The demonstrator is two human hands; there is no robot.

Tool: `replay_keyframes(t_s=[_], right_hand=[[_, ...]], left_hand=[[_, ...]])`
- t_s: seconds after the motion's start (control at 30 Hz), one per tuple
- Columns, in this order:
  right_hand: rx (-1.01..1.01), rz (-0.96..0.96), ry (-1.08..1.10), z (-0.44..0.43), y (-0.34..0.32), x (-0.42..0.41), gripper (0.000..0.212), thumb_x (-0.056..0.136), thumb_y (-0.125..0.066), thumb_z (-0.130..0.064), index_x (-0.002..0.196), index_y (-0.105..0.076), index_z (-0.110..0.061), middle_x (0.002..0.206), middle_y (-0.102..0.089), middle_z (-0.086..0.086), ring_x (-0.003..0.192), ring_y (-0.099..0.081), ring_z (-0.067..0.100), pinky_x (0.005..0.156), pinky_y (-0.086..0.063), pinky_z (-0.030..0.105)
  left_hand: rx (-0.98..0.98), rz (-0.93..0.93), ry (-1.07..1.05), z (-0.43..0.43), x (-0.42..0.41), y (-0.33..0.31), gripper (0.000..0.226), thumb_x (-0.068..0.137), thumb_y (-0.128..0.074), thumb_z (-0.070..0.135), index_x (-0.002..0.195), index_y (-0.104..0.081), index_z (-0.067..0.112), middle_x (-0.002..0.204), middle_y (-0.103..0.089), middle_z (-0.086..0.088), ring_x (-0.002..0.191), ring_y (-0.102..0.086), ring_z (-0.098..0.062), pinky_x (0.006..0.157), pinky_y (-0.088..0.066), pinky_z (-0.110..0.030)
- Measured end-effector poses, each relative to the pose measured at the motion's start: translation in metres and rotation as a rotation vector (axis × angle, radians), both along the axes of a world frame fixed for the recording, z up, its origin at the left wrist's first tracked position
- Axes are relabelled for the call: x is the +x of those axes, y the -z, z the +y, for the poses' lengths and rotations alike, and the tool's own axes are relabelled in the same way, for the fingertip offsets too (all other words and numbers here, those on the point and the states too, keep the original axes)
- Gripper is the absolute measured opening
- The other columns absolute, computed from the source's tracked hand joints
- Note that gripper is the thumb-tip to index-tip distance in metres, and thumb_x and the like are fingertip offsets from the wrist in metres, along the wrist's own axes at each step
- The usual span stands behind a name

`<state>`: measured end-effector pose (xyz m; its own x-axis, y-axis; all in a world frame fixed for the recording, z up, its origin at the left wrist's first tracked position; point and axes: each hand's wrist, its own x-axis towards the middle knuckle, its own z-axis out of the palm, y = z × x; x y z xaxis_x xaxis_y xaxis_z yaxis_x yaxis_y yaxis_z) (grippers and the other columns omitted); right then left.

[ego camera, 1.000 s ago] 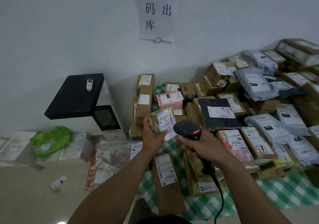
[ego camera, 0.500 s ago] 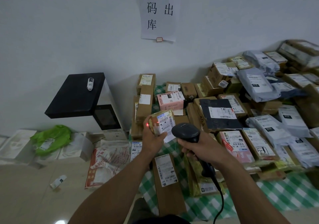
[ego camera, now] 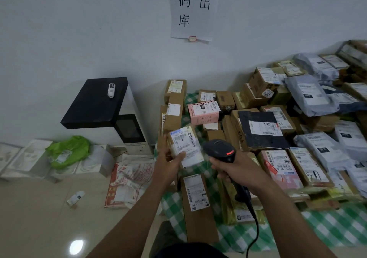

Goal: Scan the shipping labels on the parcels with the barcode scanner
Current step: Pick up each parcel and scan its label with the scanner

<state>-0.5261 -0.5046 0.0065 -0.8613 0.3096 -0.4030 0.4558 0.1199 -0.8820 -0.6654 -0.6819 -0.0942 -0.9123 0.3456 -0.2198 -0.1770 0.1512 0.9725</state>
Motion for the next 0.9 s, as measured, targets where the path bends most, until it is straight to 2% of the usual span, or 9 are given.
replay_keyframes(t_s=[0.07, 0.2, 0.3, 0.43, 0.5, 0.6, 0.73, 0.8, 0.9], right_hand=[[-0.011, -0.012, 0.0, -0.002, 0.003, -0.004, 0.028, 0.096, -0.073, -0.038, 0.121, -0.063, -0.043, 0.095, -0.079, -0.01, 0.075, -0.073, 0.009, 0.07, -0.053, 0.028], [-0.005, -0.025, -0.021, -0.011, 0.008, -0.016, 0.026, 0.095, -0.073, -0.036, 0.119, -0.064, -0.04, 0.096, -0.079, -0.008, 0.077, -0.076, 0.011, 0.067, -0.053, 0.026], [-0.001, -0.038, -0.054, -0.018, 0.009, -0.025, 0.022, 0.096, -0.073, -0.035, 0.114, -0.063, -0.041, 0.098, -0.079, -0.008, 0.072, -0.074, 0.005, 0.065, -0.052, 0.023], [-0.016, -0.041, -0.065, -0.021, 0.01, -0.031, 0.023, 0.096, -0.073, -0.034, 0.117, -0.066, -0.036, 0.099, -0.078, -0.007, 0.071, -0.074, 0.004, 0.064, -0.052, 0.021], [-0.024, -0.042, -0.061, -0.02, 0.012, -0.033, 0.025, 0.095, -0.074, -0.035, 0.118, -0.065, -0.037, 0.099, -0.079, -0.007, 0.072, -0.074, 0.005, 0.066, -0.052, 0.023], [-0.019, -0.042, -0.044, -0.014, 0.016, -0.033, 0.026, 0.094, -0.075, -0.035, 0.118, -0.065, -0.038, 0.096, -0.079, -0.008, 0.072, -0.074, 0.006, 0.068, -0.053, 0.027], [-0.032, -0.025, 0.001, -0.001, 0.023, -0.035, 0.025, 0.095, -0.075, -0.036, 0.117, -0.064, -0.042, 0.097, -0.079, -0.007, 0.075, -0.076, 0.012, 0.069, -0.056, 0.029], [-0.057, -0.032, 0.041, 0.008, 0.026, -0.036, 0.022, 0.095, -0.075, -0.036, 0.114, -0.066, -0.041, 0.095, -0.08, -0.007, 0.075, -0.075, 0.012, 0.07, -0.056, 0.031], [-0.079, -0.046, 0.117, 0.024, 0.032, -0.042, 0.019, 0.096, -0.074, -0.035, 0.114, -0.069, -0.036, 0.092, -0.08, -0.004, 0.075, -0.073, 0.014, 0.067, -0.054, 0.031]], left_hand=[[-0.055, -0.024, -0.014, -0.022, 0.002, 0.005, 0.044, 0.099, -0.068, 0.023, 0.108, -0.056, 0.064, 0.122, -0.073, 0.002, 0.105, -0.073, -0.017, 0.091, -0.061, -0.045], [-0.092, -0.119, 0.004, -0.051, -0.003, 0.026, 0.044, 0.104, -0.059, 0.02, 0.138, -0.05, 0.046, 0.122, -0.073, 0.004, 0.104, -0.073, -0.013, 0.087, -0.06, -0.032], [-0.177, -0.098, 0.026, -0.057, -0.005, 0.036, 0.035, 0.106, -0.056, 0.026, 0.136, -0.053, 0.041, 0.125, -0.072, 0.003, 0.1, -0.072, -0.006, 0.082, -0.057, -0.024], [-0.235, -0.08, 0.0, -0.057, -0.01, 0.043, 0.041, 0.107, -0.05, 0.039, 0.148, -0.046, 0.04, 0.129, -0.068, 0.005, 0.112, -0.069, -0.015, 0.098, -0.057, -0.043], [-0.31, -0.078, 0.041, -0.057, -0.017, 0.049, 0.037, 0.108, -0.044, 0.044, 0.145, -0.047, 0.04, 0.133, -0.066, 0.003, 0.119, -0.066, -0.02, 0.105, -0.052, -0.05], [-0.385, -0.073, 0.064, -0.049, -0.019, 0.037, 0.037, 0.109, -0.042, 0.043, 0.146, -0.042, 0.039, 0.135, -0.058, 0.006, 0.13, -0.056, -0.023, 0.112, -0.042, -0.044], [-0.578, 0.222, -0.092, -0.029, -0.03, 0.018, 0.067, 0.101, -0.06, 0.044, 0.158, -0.034, 0.019, 0.153, -0.044, -0.007, 0.143, -0.036, -0.027, 0.117, -0.029, -0.047], [-0.501, 0.345, -0.058, -0.006, -0.039, 0.008, 0.067, 0.096, -0.066, 0.045, 0.152, -0.04, 0.022, 0.146, -0.044, 0.001, 0.137, -0.034, -0.019, 0.113, -0.032, -0.043], [-0.482, 0.411, 0.152, 0.044, -0.06, -0.009, 0.055, 0.095, -0.069, 0.038, 0.145, -0.048, 0.028, 0.148, -0.047, 0.004, 0.137, -0.042, -0.018, 0.114, -0.038, -0.041]])
